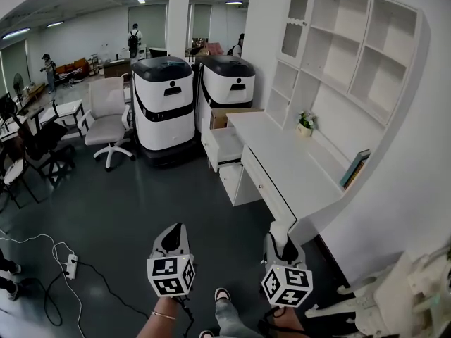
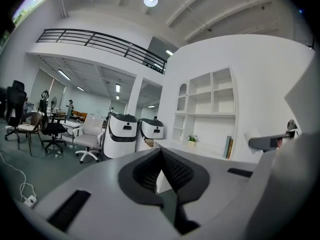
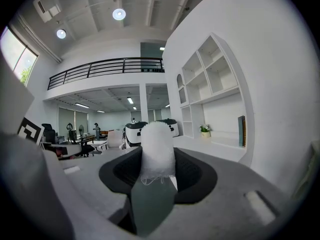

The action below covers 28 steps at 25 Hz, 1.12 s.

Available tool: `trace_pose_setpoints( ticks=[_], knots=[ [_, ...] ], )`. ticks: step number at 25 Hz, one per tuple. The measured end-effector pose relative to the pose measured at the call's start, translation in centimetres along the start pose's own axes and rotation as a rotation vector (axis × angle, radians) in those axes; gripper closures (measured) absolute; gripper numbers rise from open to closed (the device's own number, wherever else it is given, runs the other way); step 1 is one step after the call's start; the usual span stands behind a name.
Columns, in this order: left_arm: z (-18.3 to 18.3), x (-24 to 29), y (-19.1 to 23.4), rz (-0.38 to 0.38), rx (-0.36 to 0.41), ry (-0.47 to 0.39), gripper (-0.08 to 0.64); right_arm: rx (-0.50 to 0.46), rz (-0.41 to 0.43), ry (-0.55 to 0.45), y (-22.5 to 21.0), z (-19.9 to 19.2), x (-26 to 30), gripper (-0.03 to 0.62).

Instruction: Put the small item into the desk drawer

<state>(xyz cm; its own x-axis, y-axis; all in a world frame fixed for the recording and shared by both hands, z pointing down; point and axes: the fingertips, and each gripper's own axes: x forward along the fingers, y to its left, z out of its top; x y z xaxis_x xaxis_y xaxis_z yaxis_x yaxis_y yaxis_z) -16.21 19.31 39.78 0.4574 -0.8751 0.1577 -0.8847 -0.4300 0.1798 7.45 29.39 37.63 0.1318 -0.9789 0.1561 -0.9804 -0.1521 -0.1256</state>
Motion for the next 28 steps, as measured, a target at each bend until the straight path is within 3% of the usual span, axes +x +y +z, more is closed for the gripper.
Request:
trace_pose_setpoints(
  ticks=[10, 28],
  knots=[
    [1.8, 10.8, -1.2, -0.052, -0.007, 0.012, 0.561, -0.004, 0.011, 0.008, -3.3, 2.3, 10.4, 0.413],
    [5.5, 28.9, -2.4, -0.019, 0.029, 0.024, 0.561, 0.023, 0.075, 0.019, -9.9, 6.1, 28.4, 0.413]
  ],
)
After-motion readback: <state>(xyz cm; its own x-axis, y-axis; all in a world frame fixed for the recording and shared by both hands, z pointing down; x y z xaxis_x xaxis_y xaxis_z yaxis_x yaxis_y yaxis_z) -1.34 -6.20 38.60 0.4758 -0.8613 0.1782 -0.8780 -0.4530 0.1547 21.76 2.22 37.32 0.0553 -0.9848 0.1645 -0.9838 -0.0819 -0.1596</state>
